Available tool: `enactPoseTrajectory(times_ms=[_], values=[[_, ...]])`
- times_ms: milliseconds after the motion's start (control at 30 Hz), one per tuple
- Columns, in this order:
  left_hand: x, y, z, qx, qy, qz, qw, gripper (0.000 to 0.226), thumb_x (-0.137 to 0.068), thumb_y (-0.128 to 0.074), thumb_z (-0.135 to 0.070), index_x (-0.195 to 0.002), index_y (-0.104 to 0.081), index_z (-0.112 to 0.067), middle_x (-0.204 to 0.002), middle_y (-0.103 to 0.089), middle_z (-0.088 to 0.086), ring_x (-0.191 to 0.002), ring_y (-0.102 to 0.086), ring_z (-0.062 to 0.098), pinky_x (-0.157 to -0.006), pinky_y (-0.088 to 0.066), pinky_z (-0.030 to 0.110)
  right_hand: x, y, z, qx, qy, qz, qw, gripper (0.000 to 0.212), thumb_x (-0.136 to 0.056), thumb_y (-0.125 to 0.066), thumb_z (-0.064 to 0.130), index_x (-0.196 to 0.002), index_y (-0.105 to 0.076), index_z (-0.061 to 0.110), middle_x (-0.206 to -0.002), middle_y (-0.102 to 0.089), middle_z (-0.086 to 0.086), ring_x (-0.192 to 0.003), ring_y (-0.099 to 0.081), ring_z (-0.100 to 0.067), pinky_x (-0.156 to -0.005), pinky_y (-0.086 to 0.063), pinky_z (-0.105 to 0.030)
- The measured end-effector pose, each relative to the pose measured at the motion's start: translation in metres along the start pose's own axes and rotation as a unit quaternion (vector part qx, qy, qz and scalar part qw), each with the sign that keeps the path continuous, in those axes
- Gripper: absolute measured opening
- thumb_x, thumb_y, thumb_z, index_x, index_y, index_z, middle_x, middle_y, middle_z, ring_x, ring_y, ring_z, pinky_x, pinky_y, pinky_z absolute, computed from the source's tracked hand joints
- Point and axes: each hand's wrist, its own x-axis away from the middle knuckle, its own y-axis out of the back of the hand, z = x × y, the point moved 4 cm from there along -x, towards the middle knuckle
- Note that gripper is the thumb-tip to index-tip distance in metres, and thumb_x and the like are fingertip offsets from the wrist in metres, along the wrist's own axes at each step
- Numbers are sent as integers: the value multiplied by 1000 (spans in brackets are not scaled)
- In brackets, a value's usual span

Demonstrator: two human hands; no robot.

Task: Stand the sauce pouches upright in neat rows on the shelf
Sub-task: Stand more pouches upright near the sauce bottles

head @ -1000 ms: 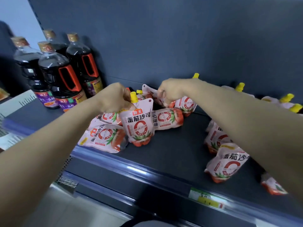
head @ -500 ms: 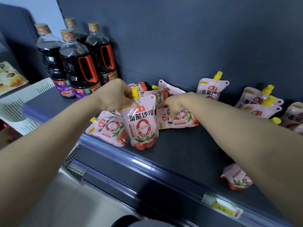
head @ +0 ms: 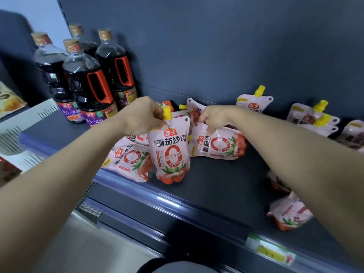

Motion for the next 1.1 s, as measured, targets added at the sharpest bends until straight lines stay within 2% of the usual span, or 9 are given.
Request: enactPoseTrajectory(times_ms=[100, 200, 267, 367, 467, 633, 833, 967, 1100], values=[[-8, -3, -13, -14, -28, 10, 999, 9, -74, -73, -15, -67, -67, -15, -59, -61, 0, -56, -48, 9, -53, -38, 15, 21, 24, -22, -31, -32, -57, 997, 30, -80, -70, 7, -110, -67, 10, -66, -51, 11, -79, -50, -17, -61, -39, -25], [-18, -10, -27, -3, -51, 28, 998, 5, -74, -73, -14, -71, -71, -10, -72, -71, 7, -63, -53, 10, -67, -50, 26, 43, 37, -47, -71, -67, -105, 990, 16, -81, -63, -2, -88, -66, 13, -63, -52, 6, -76, -57, -20, -62, -40, -23], [-22, -16, -37, 25, -59, 37, 997, 11, -74, -73, -11, -85, -74, -7, -85, -75, 9, -72, -57, 10, -80, -51, 30, 57, 41, -61, -82, -87, -132, 984, 25, -81, -58, -6, -67, -55, 14, -61, -56, -1, -67, -66, -24, -54, -43, -23], [-29, -25, -50, 42, -72, 41, 996, 15, -74, -73, -10, -89, -75, -9, -90, -75, 9, -78, -59, 10, -85, -52, 32, 75, 38, -81, -93, -125, -149, 976, 15, -79, -52, -5, -75, -59, 8, -75, -66, -12, -73, -72, -29, -63, -51, -29], [-37, -33, -61, 61, -76, 51, 994, 16, -75, -73, -9, -91, -75, -11, -92, -75, 6, -80, -61, 11, -86, -52, 29, 93, 28, -97, -98, -160, -122, 975, 26, -81, -59, 1, -61, -47, 13, -64, -62, -10, -68, -70, -26, -58, -49, -27], [-47, -43, -75, 73, -77, 69, 992, 14, -76, -74, -10, -89, -75, -6, -93, -74, 11, -80, -61, 15, -88, -52, 34, 110, 25, -105, -141, -151, -130, 970, 14, -84, -63, 6, -94, -62, -4, -86, -60, -12, -79, -63, -25, -72, -50, -32], [-50, -51, -87, 71, -83, 70, 992, 16, -76, -74, -11, -91, -75, -7, -93, -74, 9, -85, -65, 18, -90, -52, 34, 114, 24, -103, -136, -153, -153, 967, 20, -84, -64, 8, -99, -65, -5, -91, -61, -12, -80, -60, -29, -73, -47, -32], [-52, -57, -93, 75, -85, 76, 991, 15, -76, -74, -12, -90, -75, -9, -92, -75, 9, -81, -64, 17, -87, -52, 34, 119, 27, -102, -132, -138, -159, 969, 15, -86, -64, 9, -100, -69, 6, -81, -57, 11, -83, -56, -22, -65, -44, -24], [-55, -65, -102, 78, -91, 68, 991, 14, -75, -75, -15, -86, -75, -6, -81, -72, 8, -68, -59, 14, -70, -51, 26, 120, 29, -100, -95, -121, -164, 974, 24, -87, -61, 11, -105, -68, -3, -124, -63, -19, -120, -54, -35, -99, -46, -41]])
